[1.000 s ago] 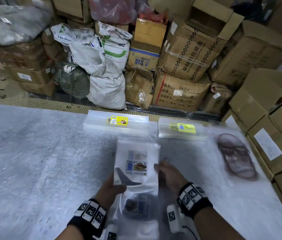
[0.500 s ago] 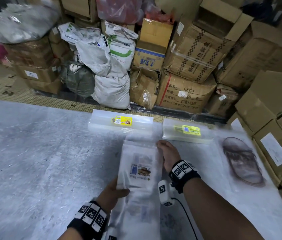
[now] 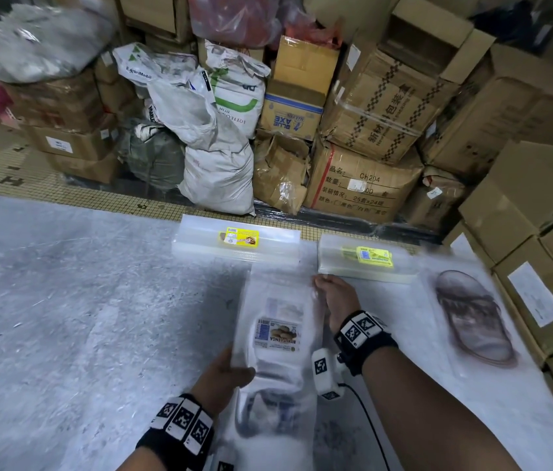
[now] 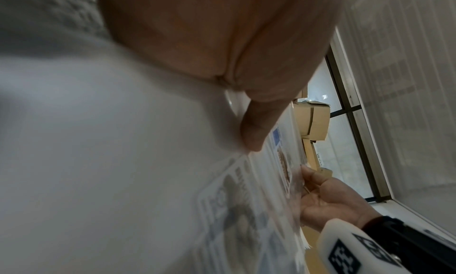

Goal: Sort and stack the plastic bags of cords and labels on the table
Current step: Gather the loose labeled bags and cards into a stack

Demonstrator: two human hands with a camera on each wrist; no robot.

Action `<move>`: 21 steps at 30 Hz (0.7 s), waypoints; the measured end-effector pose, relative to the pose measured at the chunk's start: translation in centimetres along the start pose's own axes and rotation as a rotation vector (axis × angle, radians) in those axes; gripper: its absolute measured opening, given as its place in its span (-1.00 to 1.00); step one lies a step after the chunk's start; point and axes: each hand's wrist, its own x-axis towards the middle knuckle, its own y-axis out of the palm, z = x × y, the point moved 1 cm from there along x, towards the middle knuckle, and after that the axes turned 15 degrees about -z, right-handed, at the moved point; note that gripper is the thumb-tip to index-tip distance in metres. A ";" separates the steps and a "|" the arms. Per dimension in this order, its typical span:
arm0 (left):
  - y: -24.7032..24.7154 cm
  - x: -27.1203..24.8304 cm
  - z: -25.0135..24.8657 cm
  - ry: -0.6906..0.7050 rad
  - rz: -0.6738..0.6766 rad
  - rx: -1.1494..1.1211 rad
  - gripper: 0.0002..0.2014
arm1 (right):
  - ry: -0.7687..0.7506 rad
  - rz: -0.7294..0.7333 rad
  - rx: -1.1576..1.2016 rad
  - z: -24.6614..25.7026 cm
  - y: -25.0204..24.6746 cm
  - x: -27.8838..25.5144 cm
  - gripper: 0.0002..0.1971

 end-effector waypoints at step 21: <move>0.2 0.4 0.4 0.089 0.074 -0.070 -0.31 | -0.124 0.057 -0.094 1.7 -1.4 1.1 -0.82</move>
